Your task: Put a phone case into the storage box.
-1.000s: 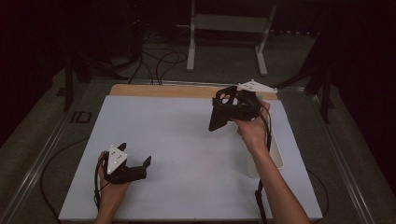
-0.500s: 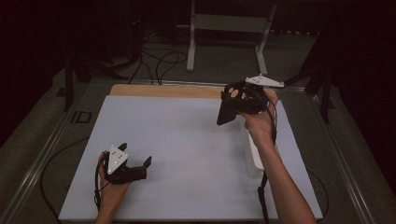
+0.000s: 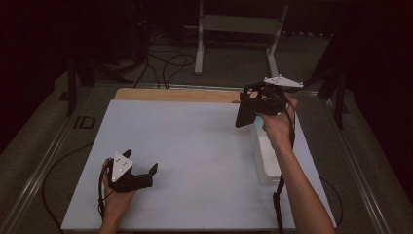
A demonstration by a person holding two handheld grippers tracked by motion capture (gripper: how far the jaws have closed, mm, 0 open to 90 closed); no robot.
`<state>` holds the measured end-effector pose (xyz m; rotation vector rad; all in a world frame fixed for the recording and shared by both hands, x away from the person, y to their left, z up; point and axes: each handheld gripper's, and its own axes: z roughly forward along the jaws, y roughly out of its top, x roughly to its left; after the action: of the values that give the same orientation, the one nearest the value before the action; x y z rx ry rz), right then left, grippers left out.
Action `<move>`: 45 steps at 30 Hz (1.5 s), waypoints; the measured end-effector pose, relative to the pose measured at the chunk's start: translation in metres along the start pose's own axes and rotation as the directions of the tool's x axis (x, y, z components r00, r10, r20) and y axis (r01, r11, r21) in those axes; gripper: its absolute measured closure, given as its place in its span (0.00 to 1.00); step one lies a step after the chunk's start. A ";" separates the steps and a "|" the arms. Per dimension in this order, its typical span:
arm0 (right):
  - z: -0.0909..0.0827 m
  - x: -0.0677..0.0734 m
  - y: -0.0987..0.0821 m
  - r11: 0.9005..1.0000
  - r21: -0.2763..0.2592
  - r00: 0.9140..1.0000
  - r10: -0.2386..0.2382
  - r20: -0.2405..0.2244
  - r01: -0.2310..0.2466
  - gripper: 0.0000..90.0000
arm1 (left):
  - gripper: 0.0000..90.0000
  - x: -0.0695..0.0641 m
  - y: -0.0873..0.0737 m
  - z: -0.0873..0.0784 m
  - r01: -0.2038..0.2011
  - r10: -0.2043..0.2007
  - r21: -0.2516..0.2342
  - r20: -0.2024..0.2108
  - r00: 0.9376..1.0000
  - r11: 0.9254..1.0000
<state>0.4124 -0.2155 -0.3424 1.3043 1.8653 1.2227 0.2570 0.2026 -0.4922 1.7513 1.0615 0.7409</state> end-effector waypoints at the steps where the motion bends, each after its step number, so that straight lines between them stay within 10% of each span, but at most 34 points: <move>1: 0.000 -0.002 0.000 1.000 0.000 1.000 0.003 0.004 -0.003 0.15 | 0.01 0.000 0.000 0.000 -0.003 0.003 0.002 -0.001 1.000 1.000; 45: 0.008 -0.066 0.000 0.998 0.046 0.979 0.038 0.202 -0.048 0.15 | 0.01 0.001 0.000 0.000 0.009 -0.009 0.000 -0.003 1.000 1.000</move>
<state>0.4438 -0.2733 -0.3498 1.4453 1.7420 1.0285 0.2576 0.2032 -0.4927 1.7447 1.0704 0.7387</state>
